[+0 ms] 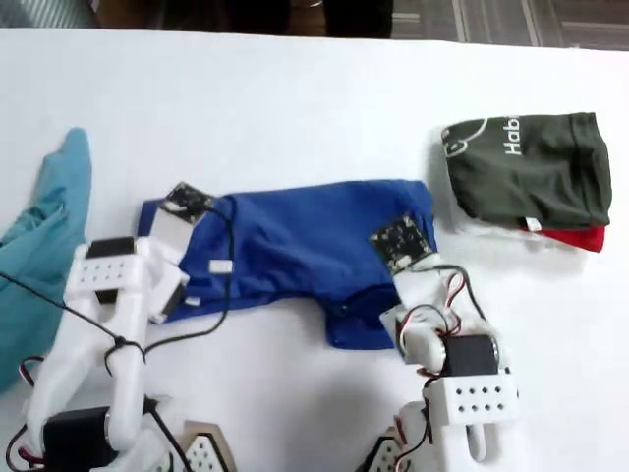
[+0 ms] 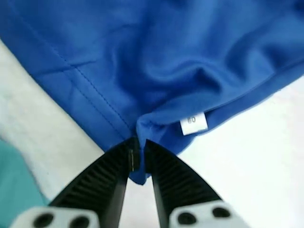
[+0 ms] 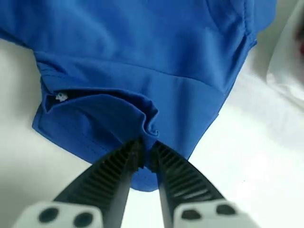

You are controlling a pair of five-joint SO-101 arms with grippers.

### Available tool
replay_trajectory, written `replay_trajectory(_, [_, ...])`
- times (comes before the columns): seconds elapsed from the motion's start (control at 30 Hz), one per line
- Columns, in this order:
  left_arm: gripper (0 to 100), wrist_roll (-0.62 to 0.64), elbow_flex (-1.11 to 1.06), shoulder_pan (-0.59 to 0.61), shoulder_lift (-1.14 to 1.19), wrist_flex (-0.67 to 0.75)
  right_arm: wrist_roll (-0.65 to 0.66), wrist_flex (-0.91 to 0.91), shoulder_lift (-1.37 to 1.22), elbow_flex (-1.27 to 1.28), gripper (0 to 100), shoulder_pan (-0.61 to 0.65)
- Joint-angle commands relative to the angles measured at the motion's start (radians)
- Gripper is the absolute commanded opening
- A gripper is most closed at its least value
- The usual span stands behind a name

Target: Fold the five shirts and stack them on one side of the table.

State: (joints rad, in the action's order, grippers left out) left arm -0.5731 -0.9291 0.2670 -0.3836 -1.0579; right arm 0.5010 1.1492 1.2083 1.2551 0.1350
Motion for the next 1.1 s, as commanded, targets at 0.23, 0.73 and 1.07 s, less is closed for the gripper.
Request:
replay_trajectory(0.23, [5, -0.008, -0.008, 0.011, -0.031, 0.009, 0.017, -0.008, 0.021, 0.002, 2.2, -0.015])
replay_trajectory(0.73, [16, -0.003, 0.251, 0.087, -0.04, -0.209, 0.008, 0.056, 0.028, -0.195, 19.0, -0.015])
replay_trajectory(1.07, [3, 0.071, 0.513, 0.052, -0.023, -0.19, -0.034, -0.199, -0.094, -0.305, 2.3, -0.007])
